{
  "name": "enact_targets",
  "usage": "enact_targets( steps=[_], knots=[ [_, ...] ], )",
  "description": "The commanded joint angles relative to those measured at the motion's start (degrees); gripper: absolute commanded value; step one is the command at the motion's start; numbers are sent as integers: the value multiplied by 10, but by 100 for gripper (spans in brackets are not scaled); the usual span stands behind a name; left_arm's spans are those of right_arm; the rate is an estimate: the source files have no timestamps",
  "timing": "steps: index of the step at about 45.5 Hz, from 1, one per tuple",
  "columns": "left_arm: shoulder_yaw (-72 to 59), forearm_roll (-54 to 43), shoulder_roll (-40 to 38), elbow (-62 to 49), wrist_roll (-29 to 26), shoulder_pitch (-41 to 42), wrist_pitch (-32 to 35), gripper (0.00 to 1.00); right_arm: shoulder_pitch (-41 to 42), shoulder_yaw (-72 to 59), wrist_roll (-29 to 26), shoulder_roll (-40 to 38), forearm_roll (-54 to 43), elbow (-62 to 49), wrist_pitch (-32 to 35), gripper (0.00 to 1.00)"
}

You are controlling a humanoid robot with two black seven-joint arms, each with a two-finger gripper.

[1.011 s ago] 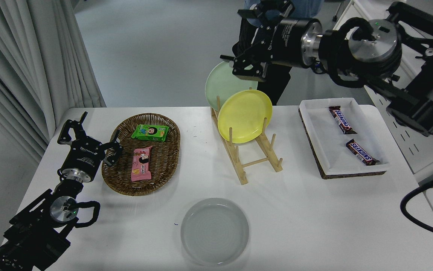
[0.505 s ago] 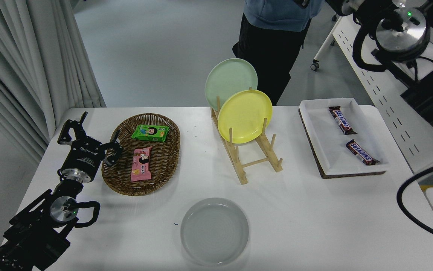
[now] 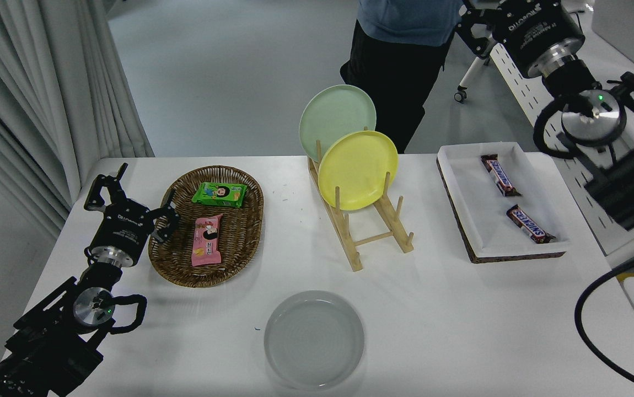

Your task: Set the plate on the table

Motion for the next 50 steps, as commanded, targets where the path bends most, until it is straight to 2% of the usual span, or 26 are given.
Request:
enact_targets(
  steps=[1, 11, 34, 40, 47, 50],
  knots=[
    [0, 0, 0, -1, 0, 0, 0, 100, -20, 7, -36, 61, -3, -201, 45, 99],
    [0, 0, 0, -1, 0, 0, 0, 100, -78, 41, -82, 78, -2, -231, 63, 99],
    [0, 0, 0, 0, 0, 0, 0, 100, -114, 62, -70, 143, 0, -244, 37, 99],
    [0, 0, 0, 0, 0, 0, 0, 100, -129, 58, -54, 153, -7, -206, -6, 99],
    [0, 0, 0, -1, 0, 0, 0, 100, -192, 71, -30, 104, -8, -39, -108, 99],
    [0, 0, 0, 0, 0, 0, 0, 100, -209, 82, -28, 102, -9, -5, -133, 99]
  ],
)
